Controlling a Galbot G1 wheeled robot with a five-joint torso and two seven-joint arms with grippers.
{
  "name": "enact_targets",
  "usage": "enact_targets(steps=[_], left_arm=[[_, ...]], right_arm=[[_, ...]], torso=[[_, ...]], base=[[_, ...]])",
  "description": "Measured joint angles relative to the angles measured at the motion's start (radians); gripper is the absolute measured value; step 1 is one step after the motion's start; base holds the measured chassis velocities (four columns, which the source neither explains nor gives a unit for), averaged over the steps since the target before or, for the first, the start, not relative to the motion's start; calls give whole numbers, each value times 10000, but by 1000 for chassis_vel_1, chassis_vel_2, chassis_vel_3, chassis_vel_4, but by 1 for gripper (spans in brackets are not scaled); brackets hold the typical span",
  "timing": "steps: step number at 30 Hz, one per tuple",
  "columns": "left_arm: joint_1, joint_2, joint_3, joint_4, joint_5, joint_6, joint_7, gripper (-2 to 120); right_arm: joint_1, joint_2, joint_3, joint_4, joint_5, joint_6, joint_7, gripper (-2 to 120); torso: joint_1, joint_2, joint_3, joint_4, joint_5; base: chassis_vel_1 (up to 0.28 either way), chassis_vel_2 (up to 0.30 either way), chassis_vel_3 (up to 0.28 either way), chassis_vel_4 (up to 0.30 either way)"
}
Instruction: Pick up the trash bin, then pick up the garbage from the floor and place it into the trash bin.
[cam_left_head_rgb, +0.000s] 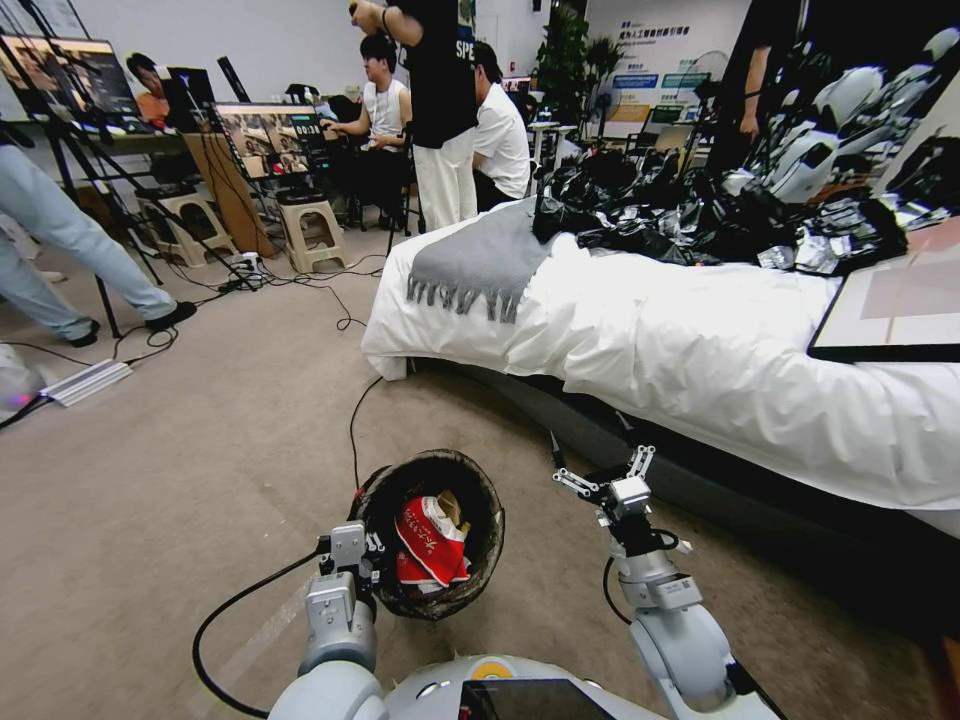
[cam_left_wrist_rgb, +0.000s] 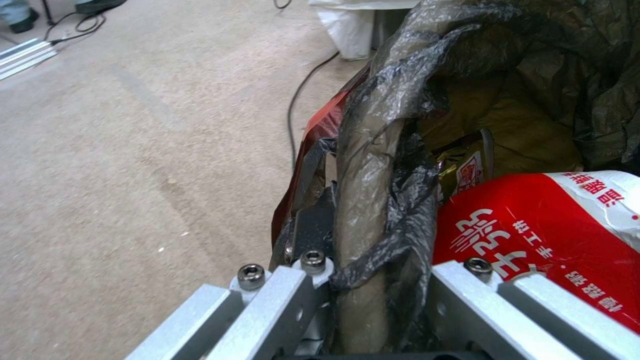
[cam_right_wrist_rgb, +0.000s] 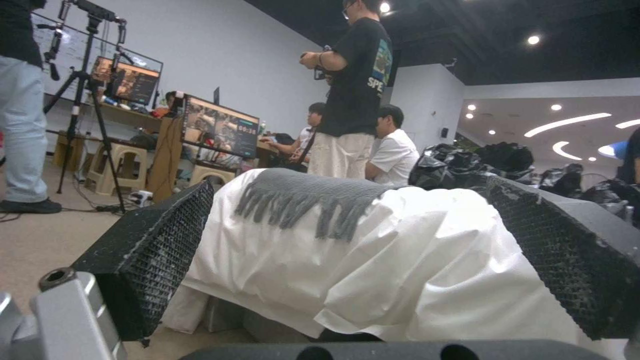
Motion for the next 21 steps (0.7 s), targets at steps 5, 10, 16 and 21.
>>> enact_targets(steps=[5, 10, 16, 21], left_arm=[[-3, -13, -78, -4, -48, 37, 12, 1], [18, -17, -91, -4, -60, 44, 12, 1], [26, -29, -120, -4, -61, 46, 14, 1], [-7, -16, -174, -4, -101, 70, 15, 1]], right_arm=[[29, 41, -27, -121, 0, 6, 0, 100], [108, 17, -41, -176, 12, -17, 0, 100], [282, -4, -25, -208, 97, -89, 0, 100], [285, 39, -54, -259, 80, -94, -27, 100]], torso=[[0, 0, 0, 0, 0], [0, 0, 0, 0, 0], [0, 0, 0, 1, 0], [0, 0, 0, 0, 0]], base=[[60, 70, 78, 66], [91, 93, 94, 87], [107, 109, 117, 112], [127, 118, 128, 123]])
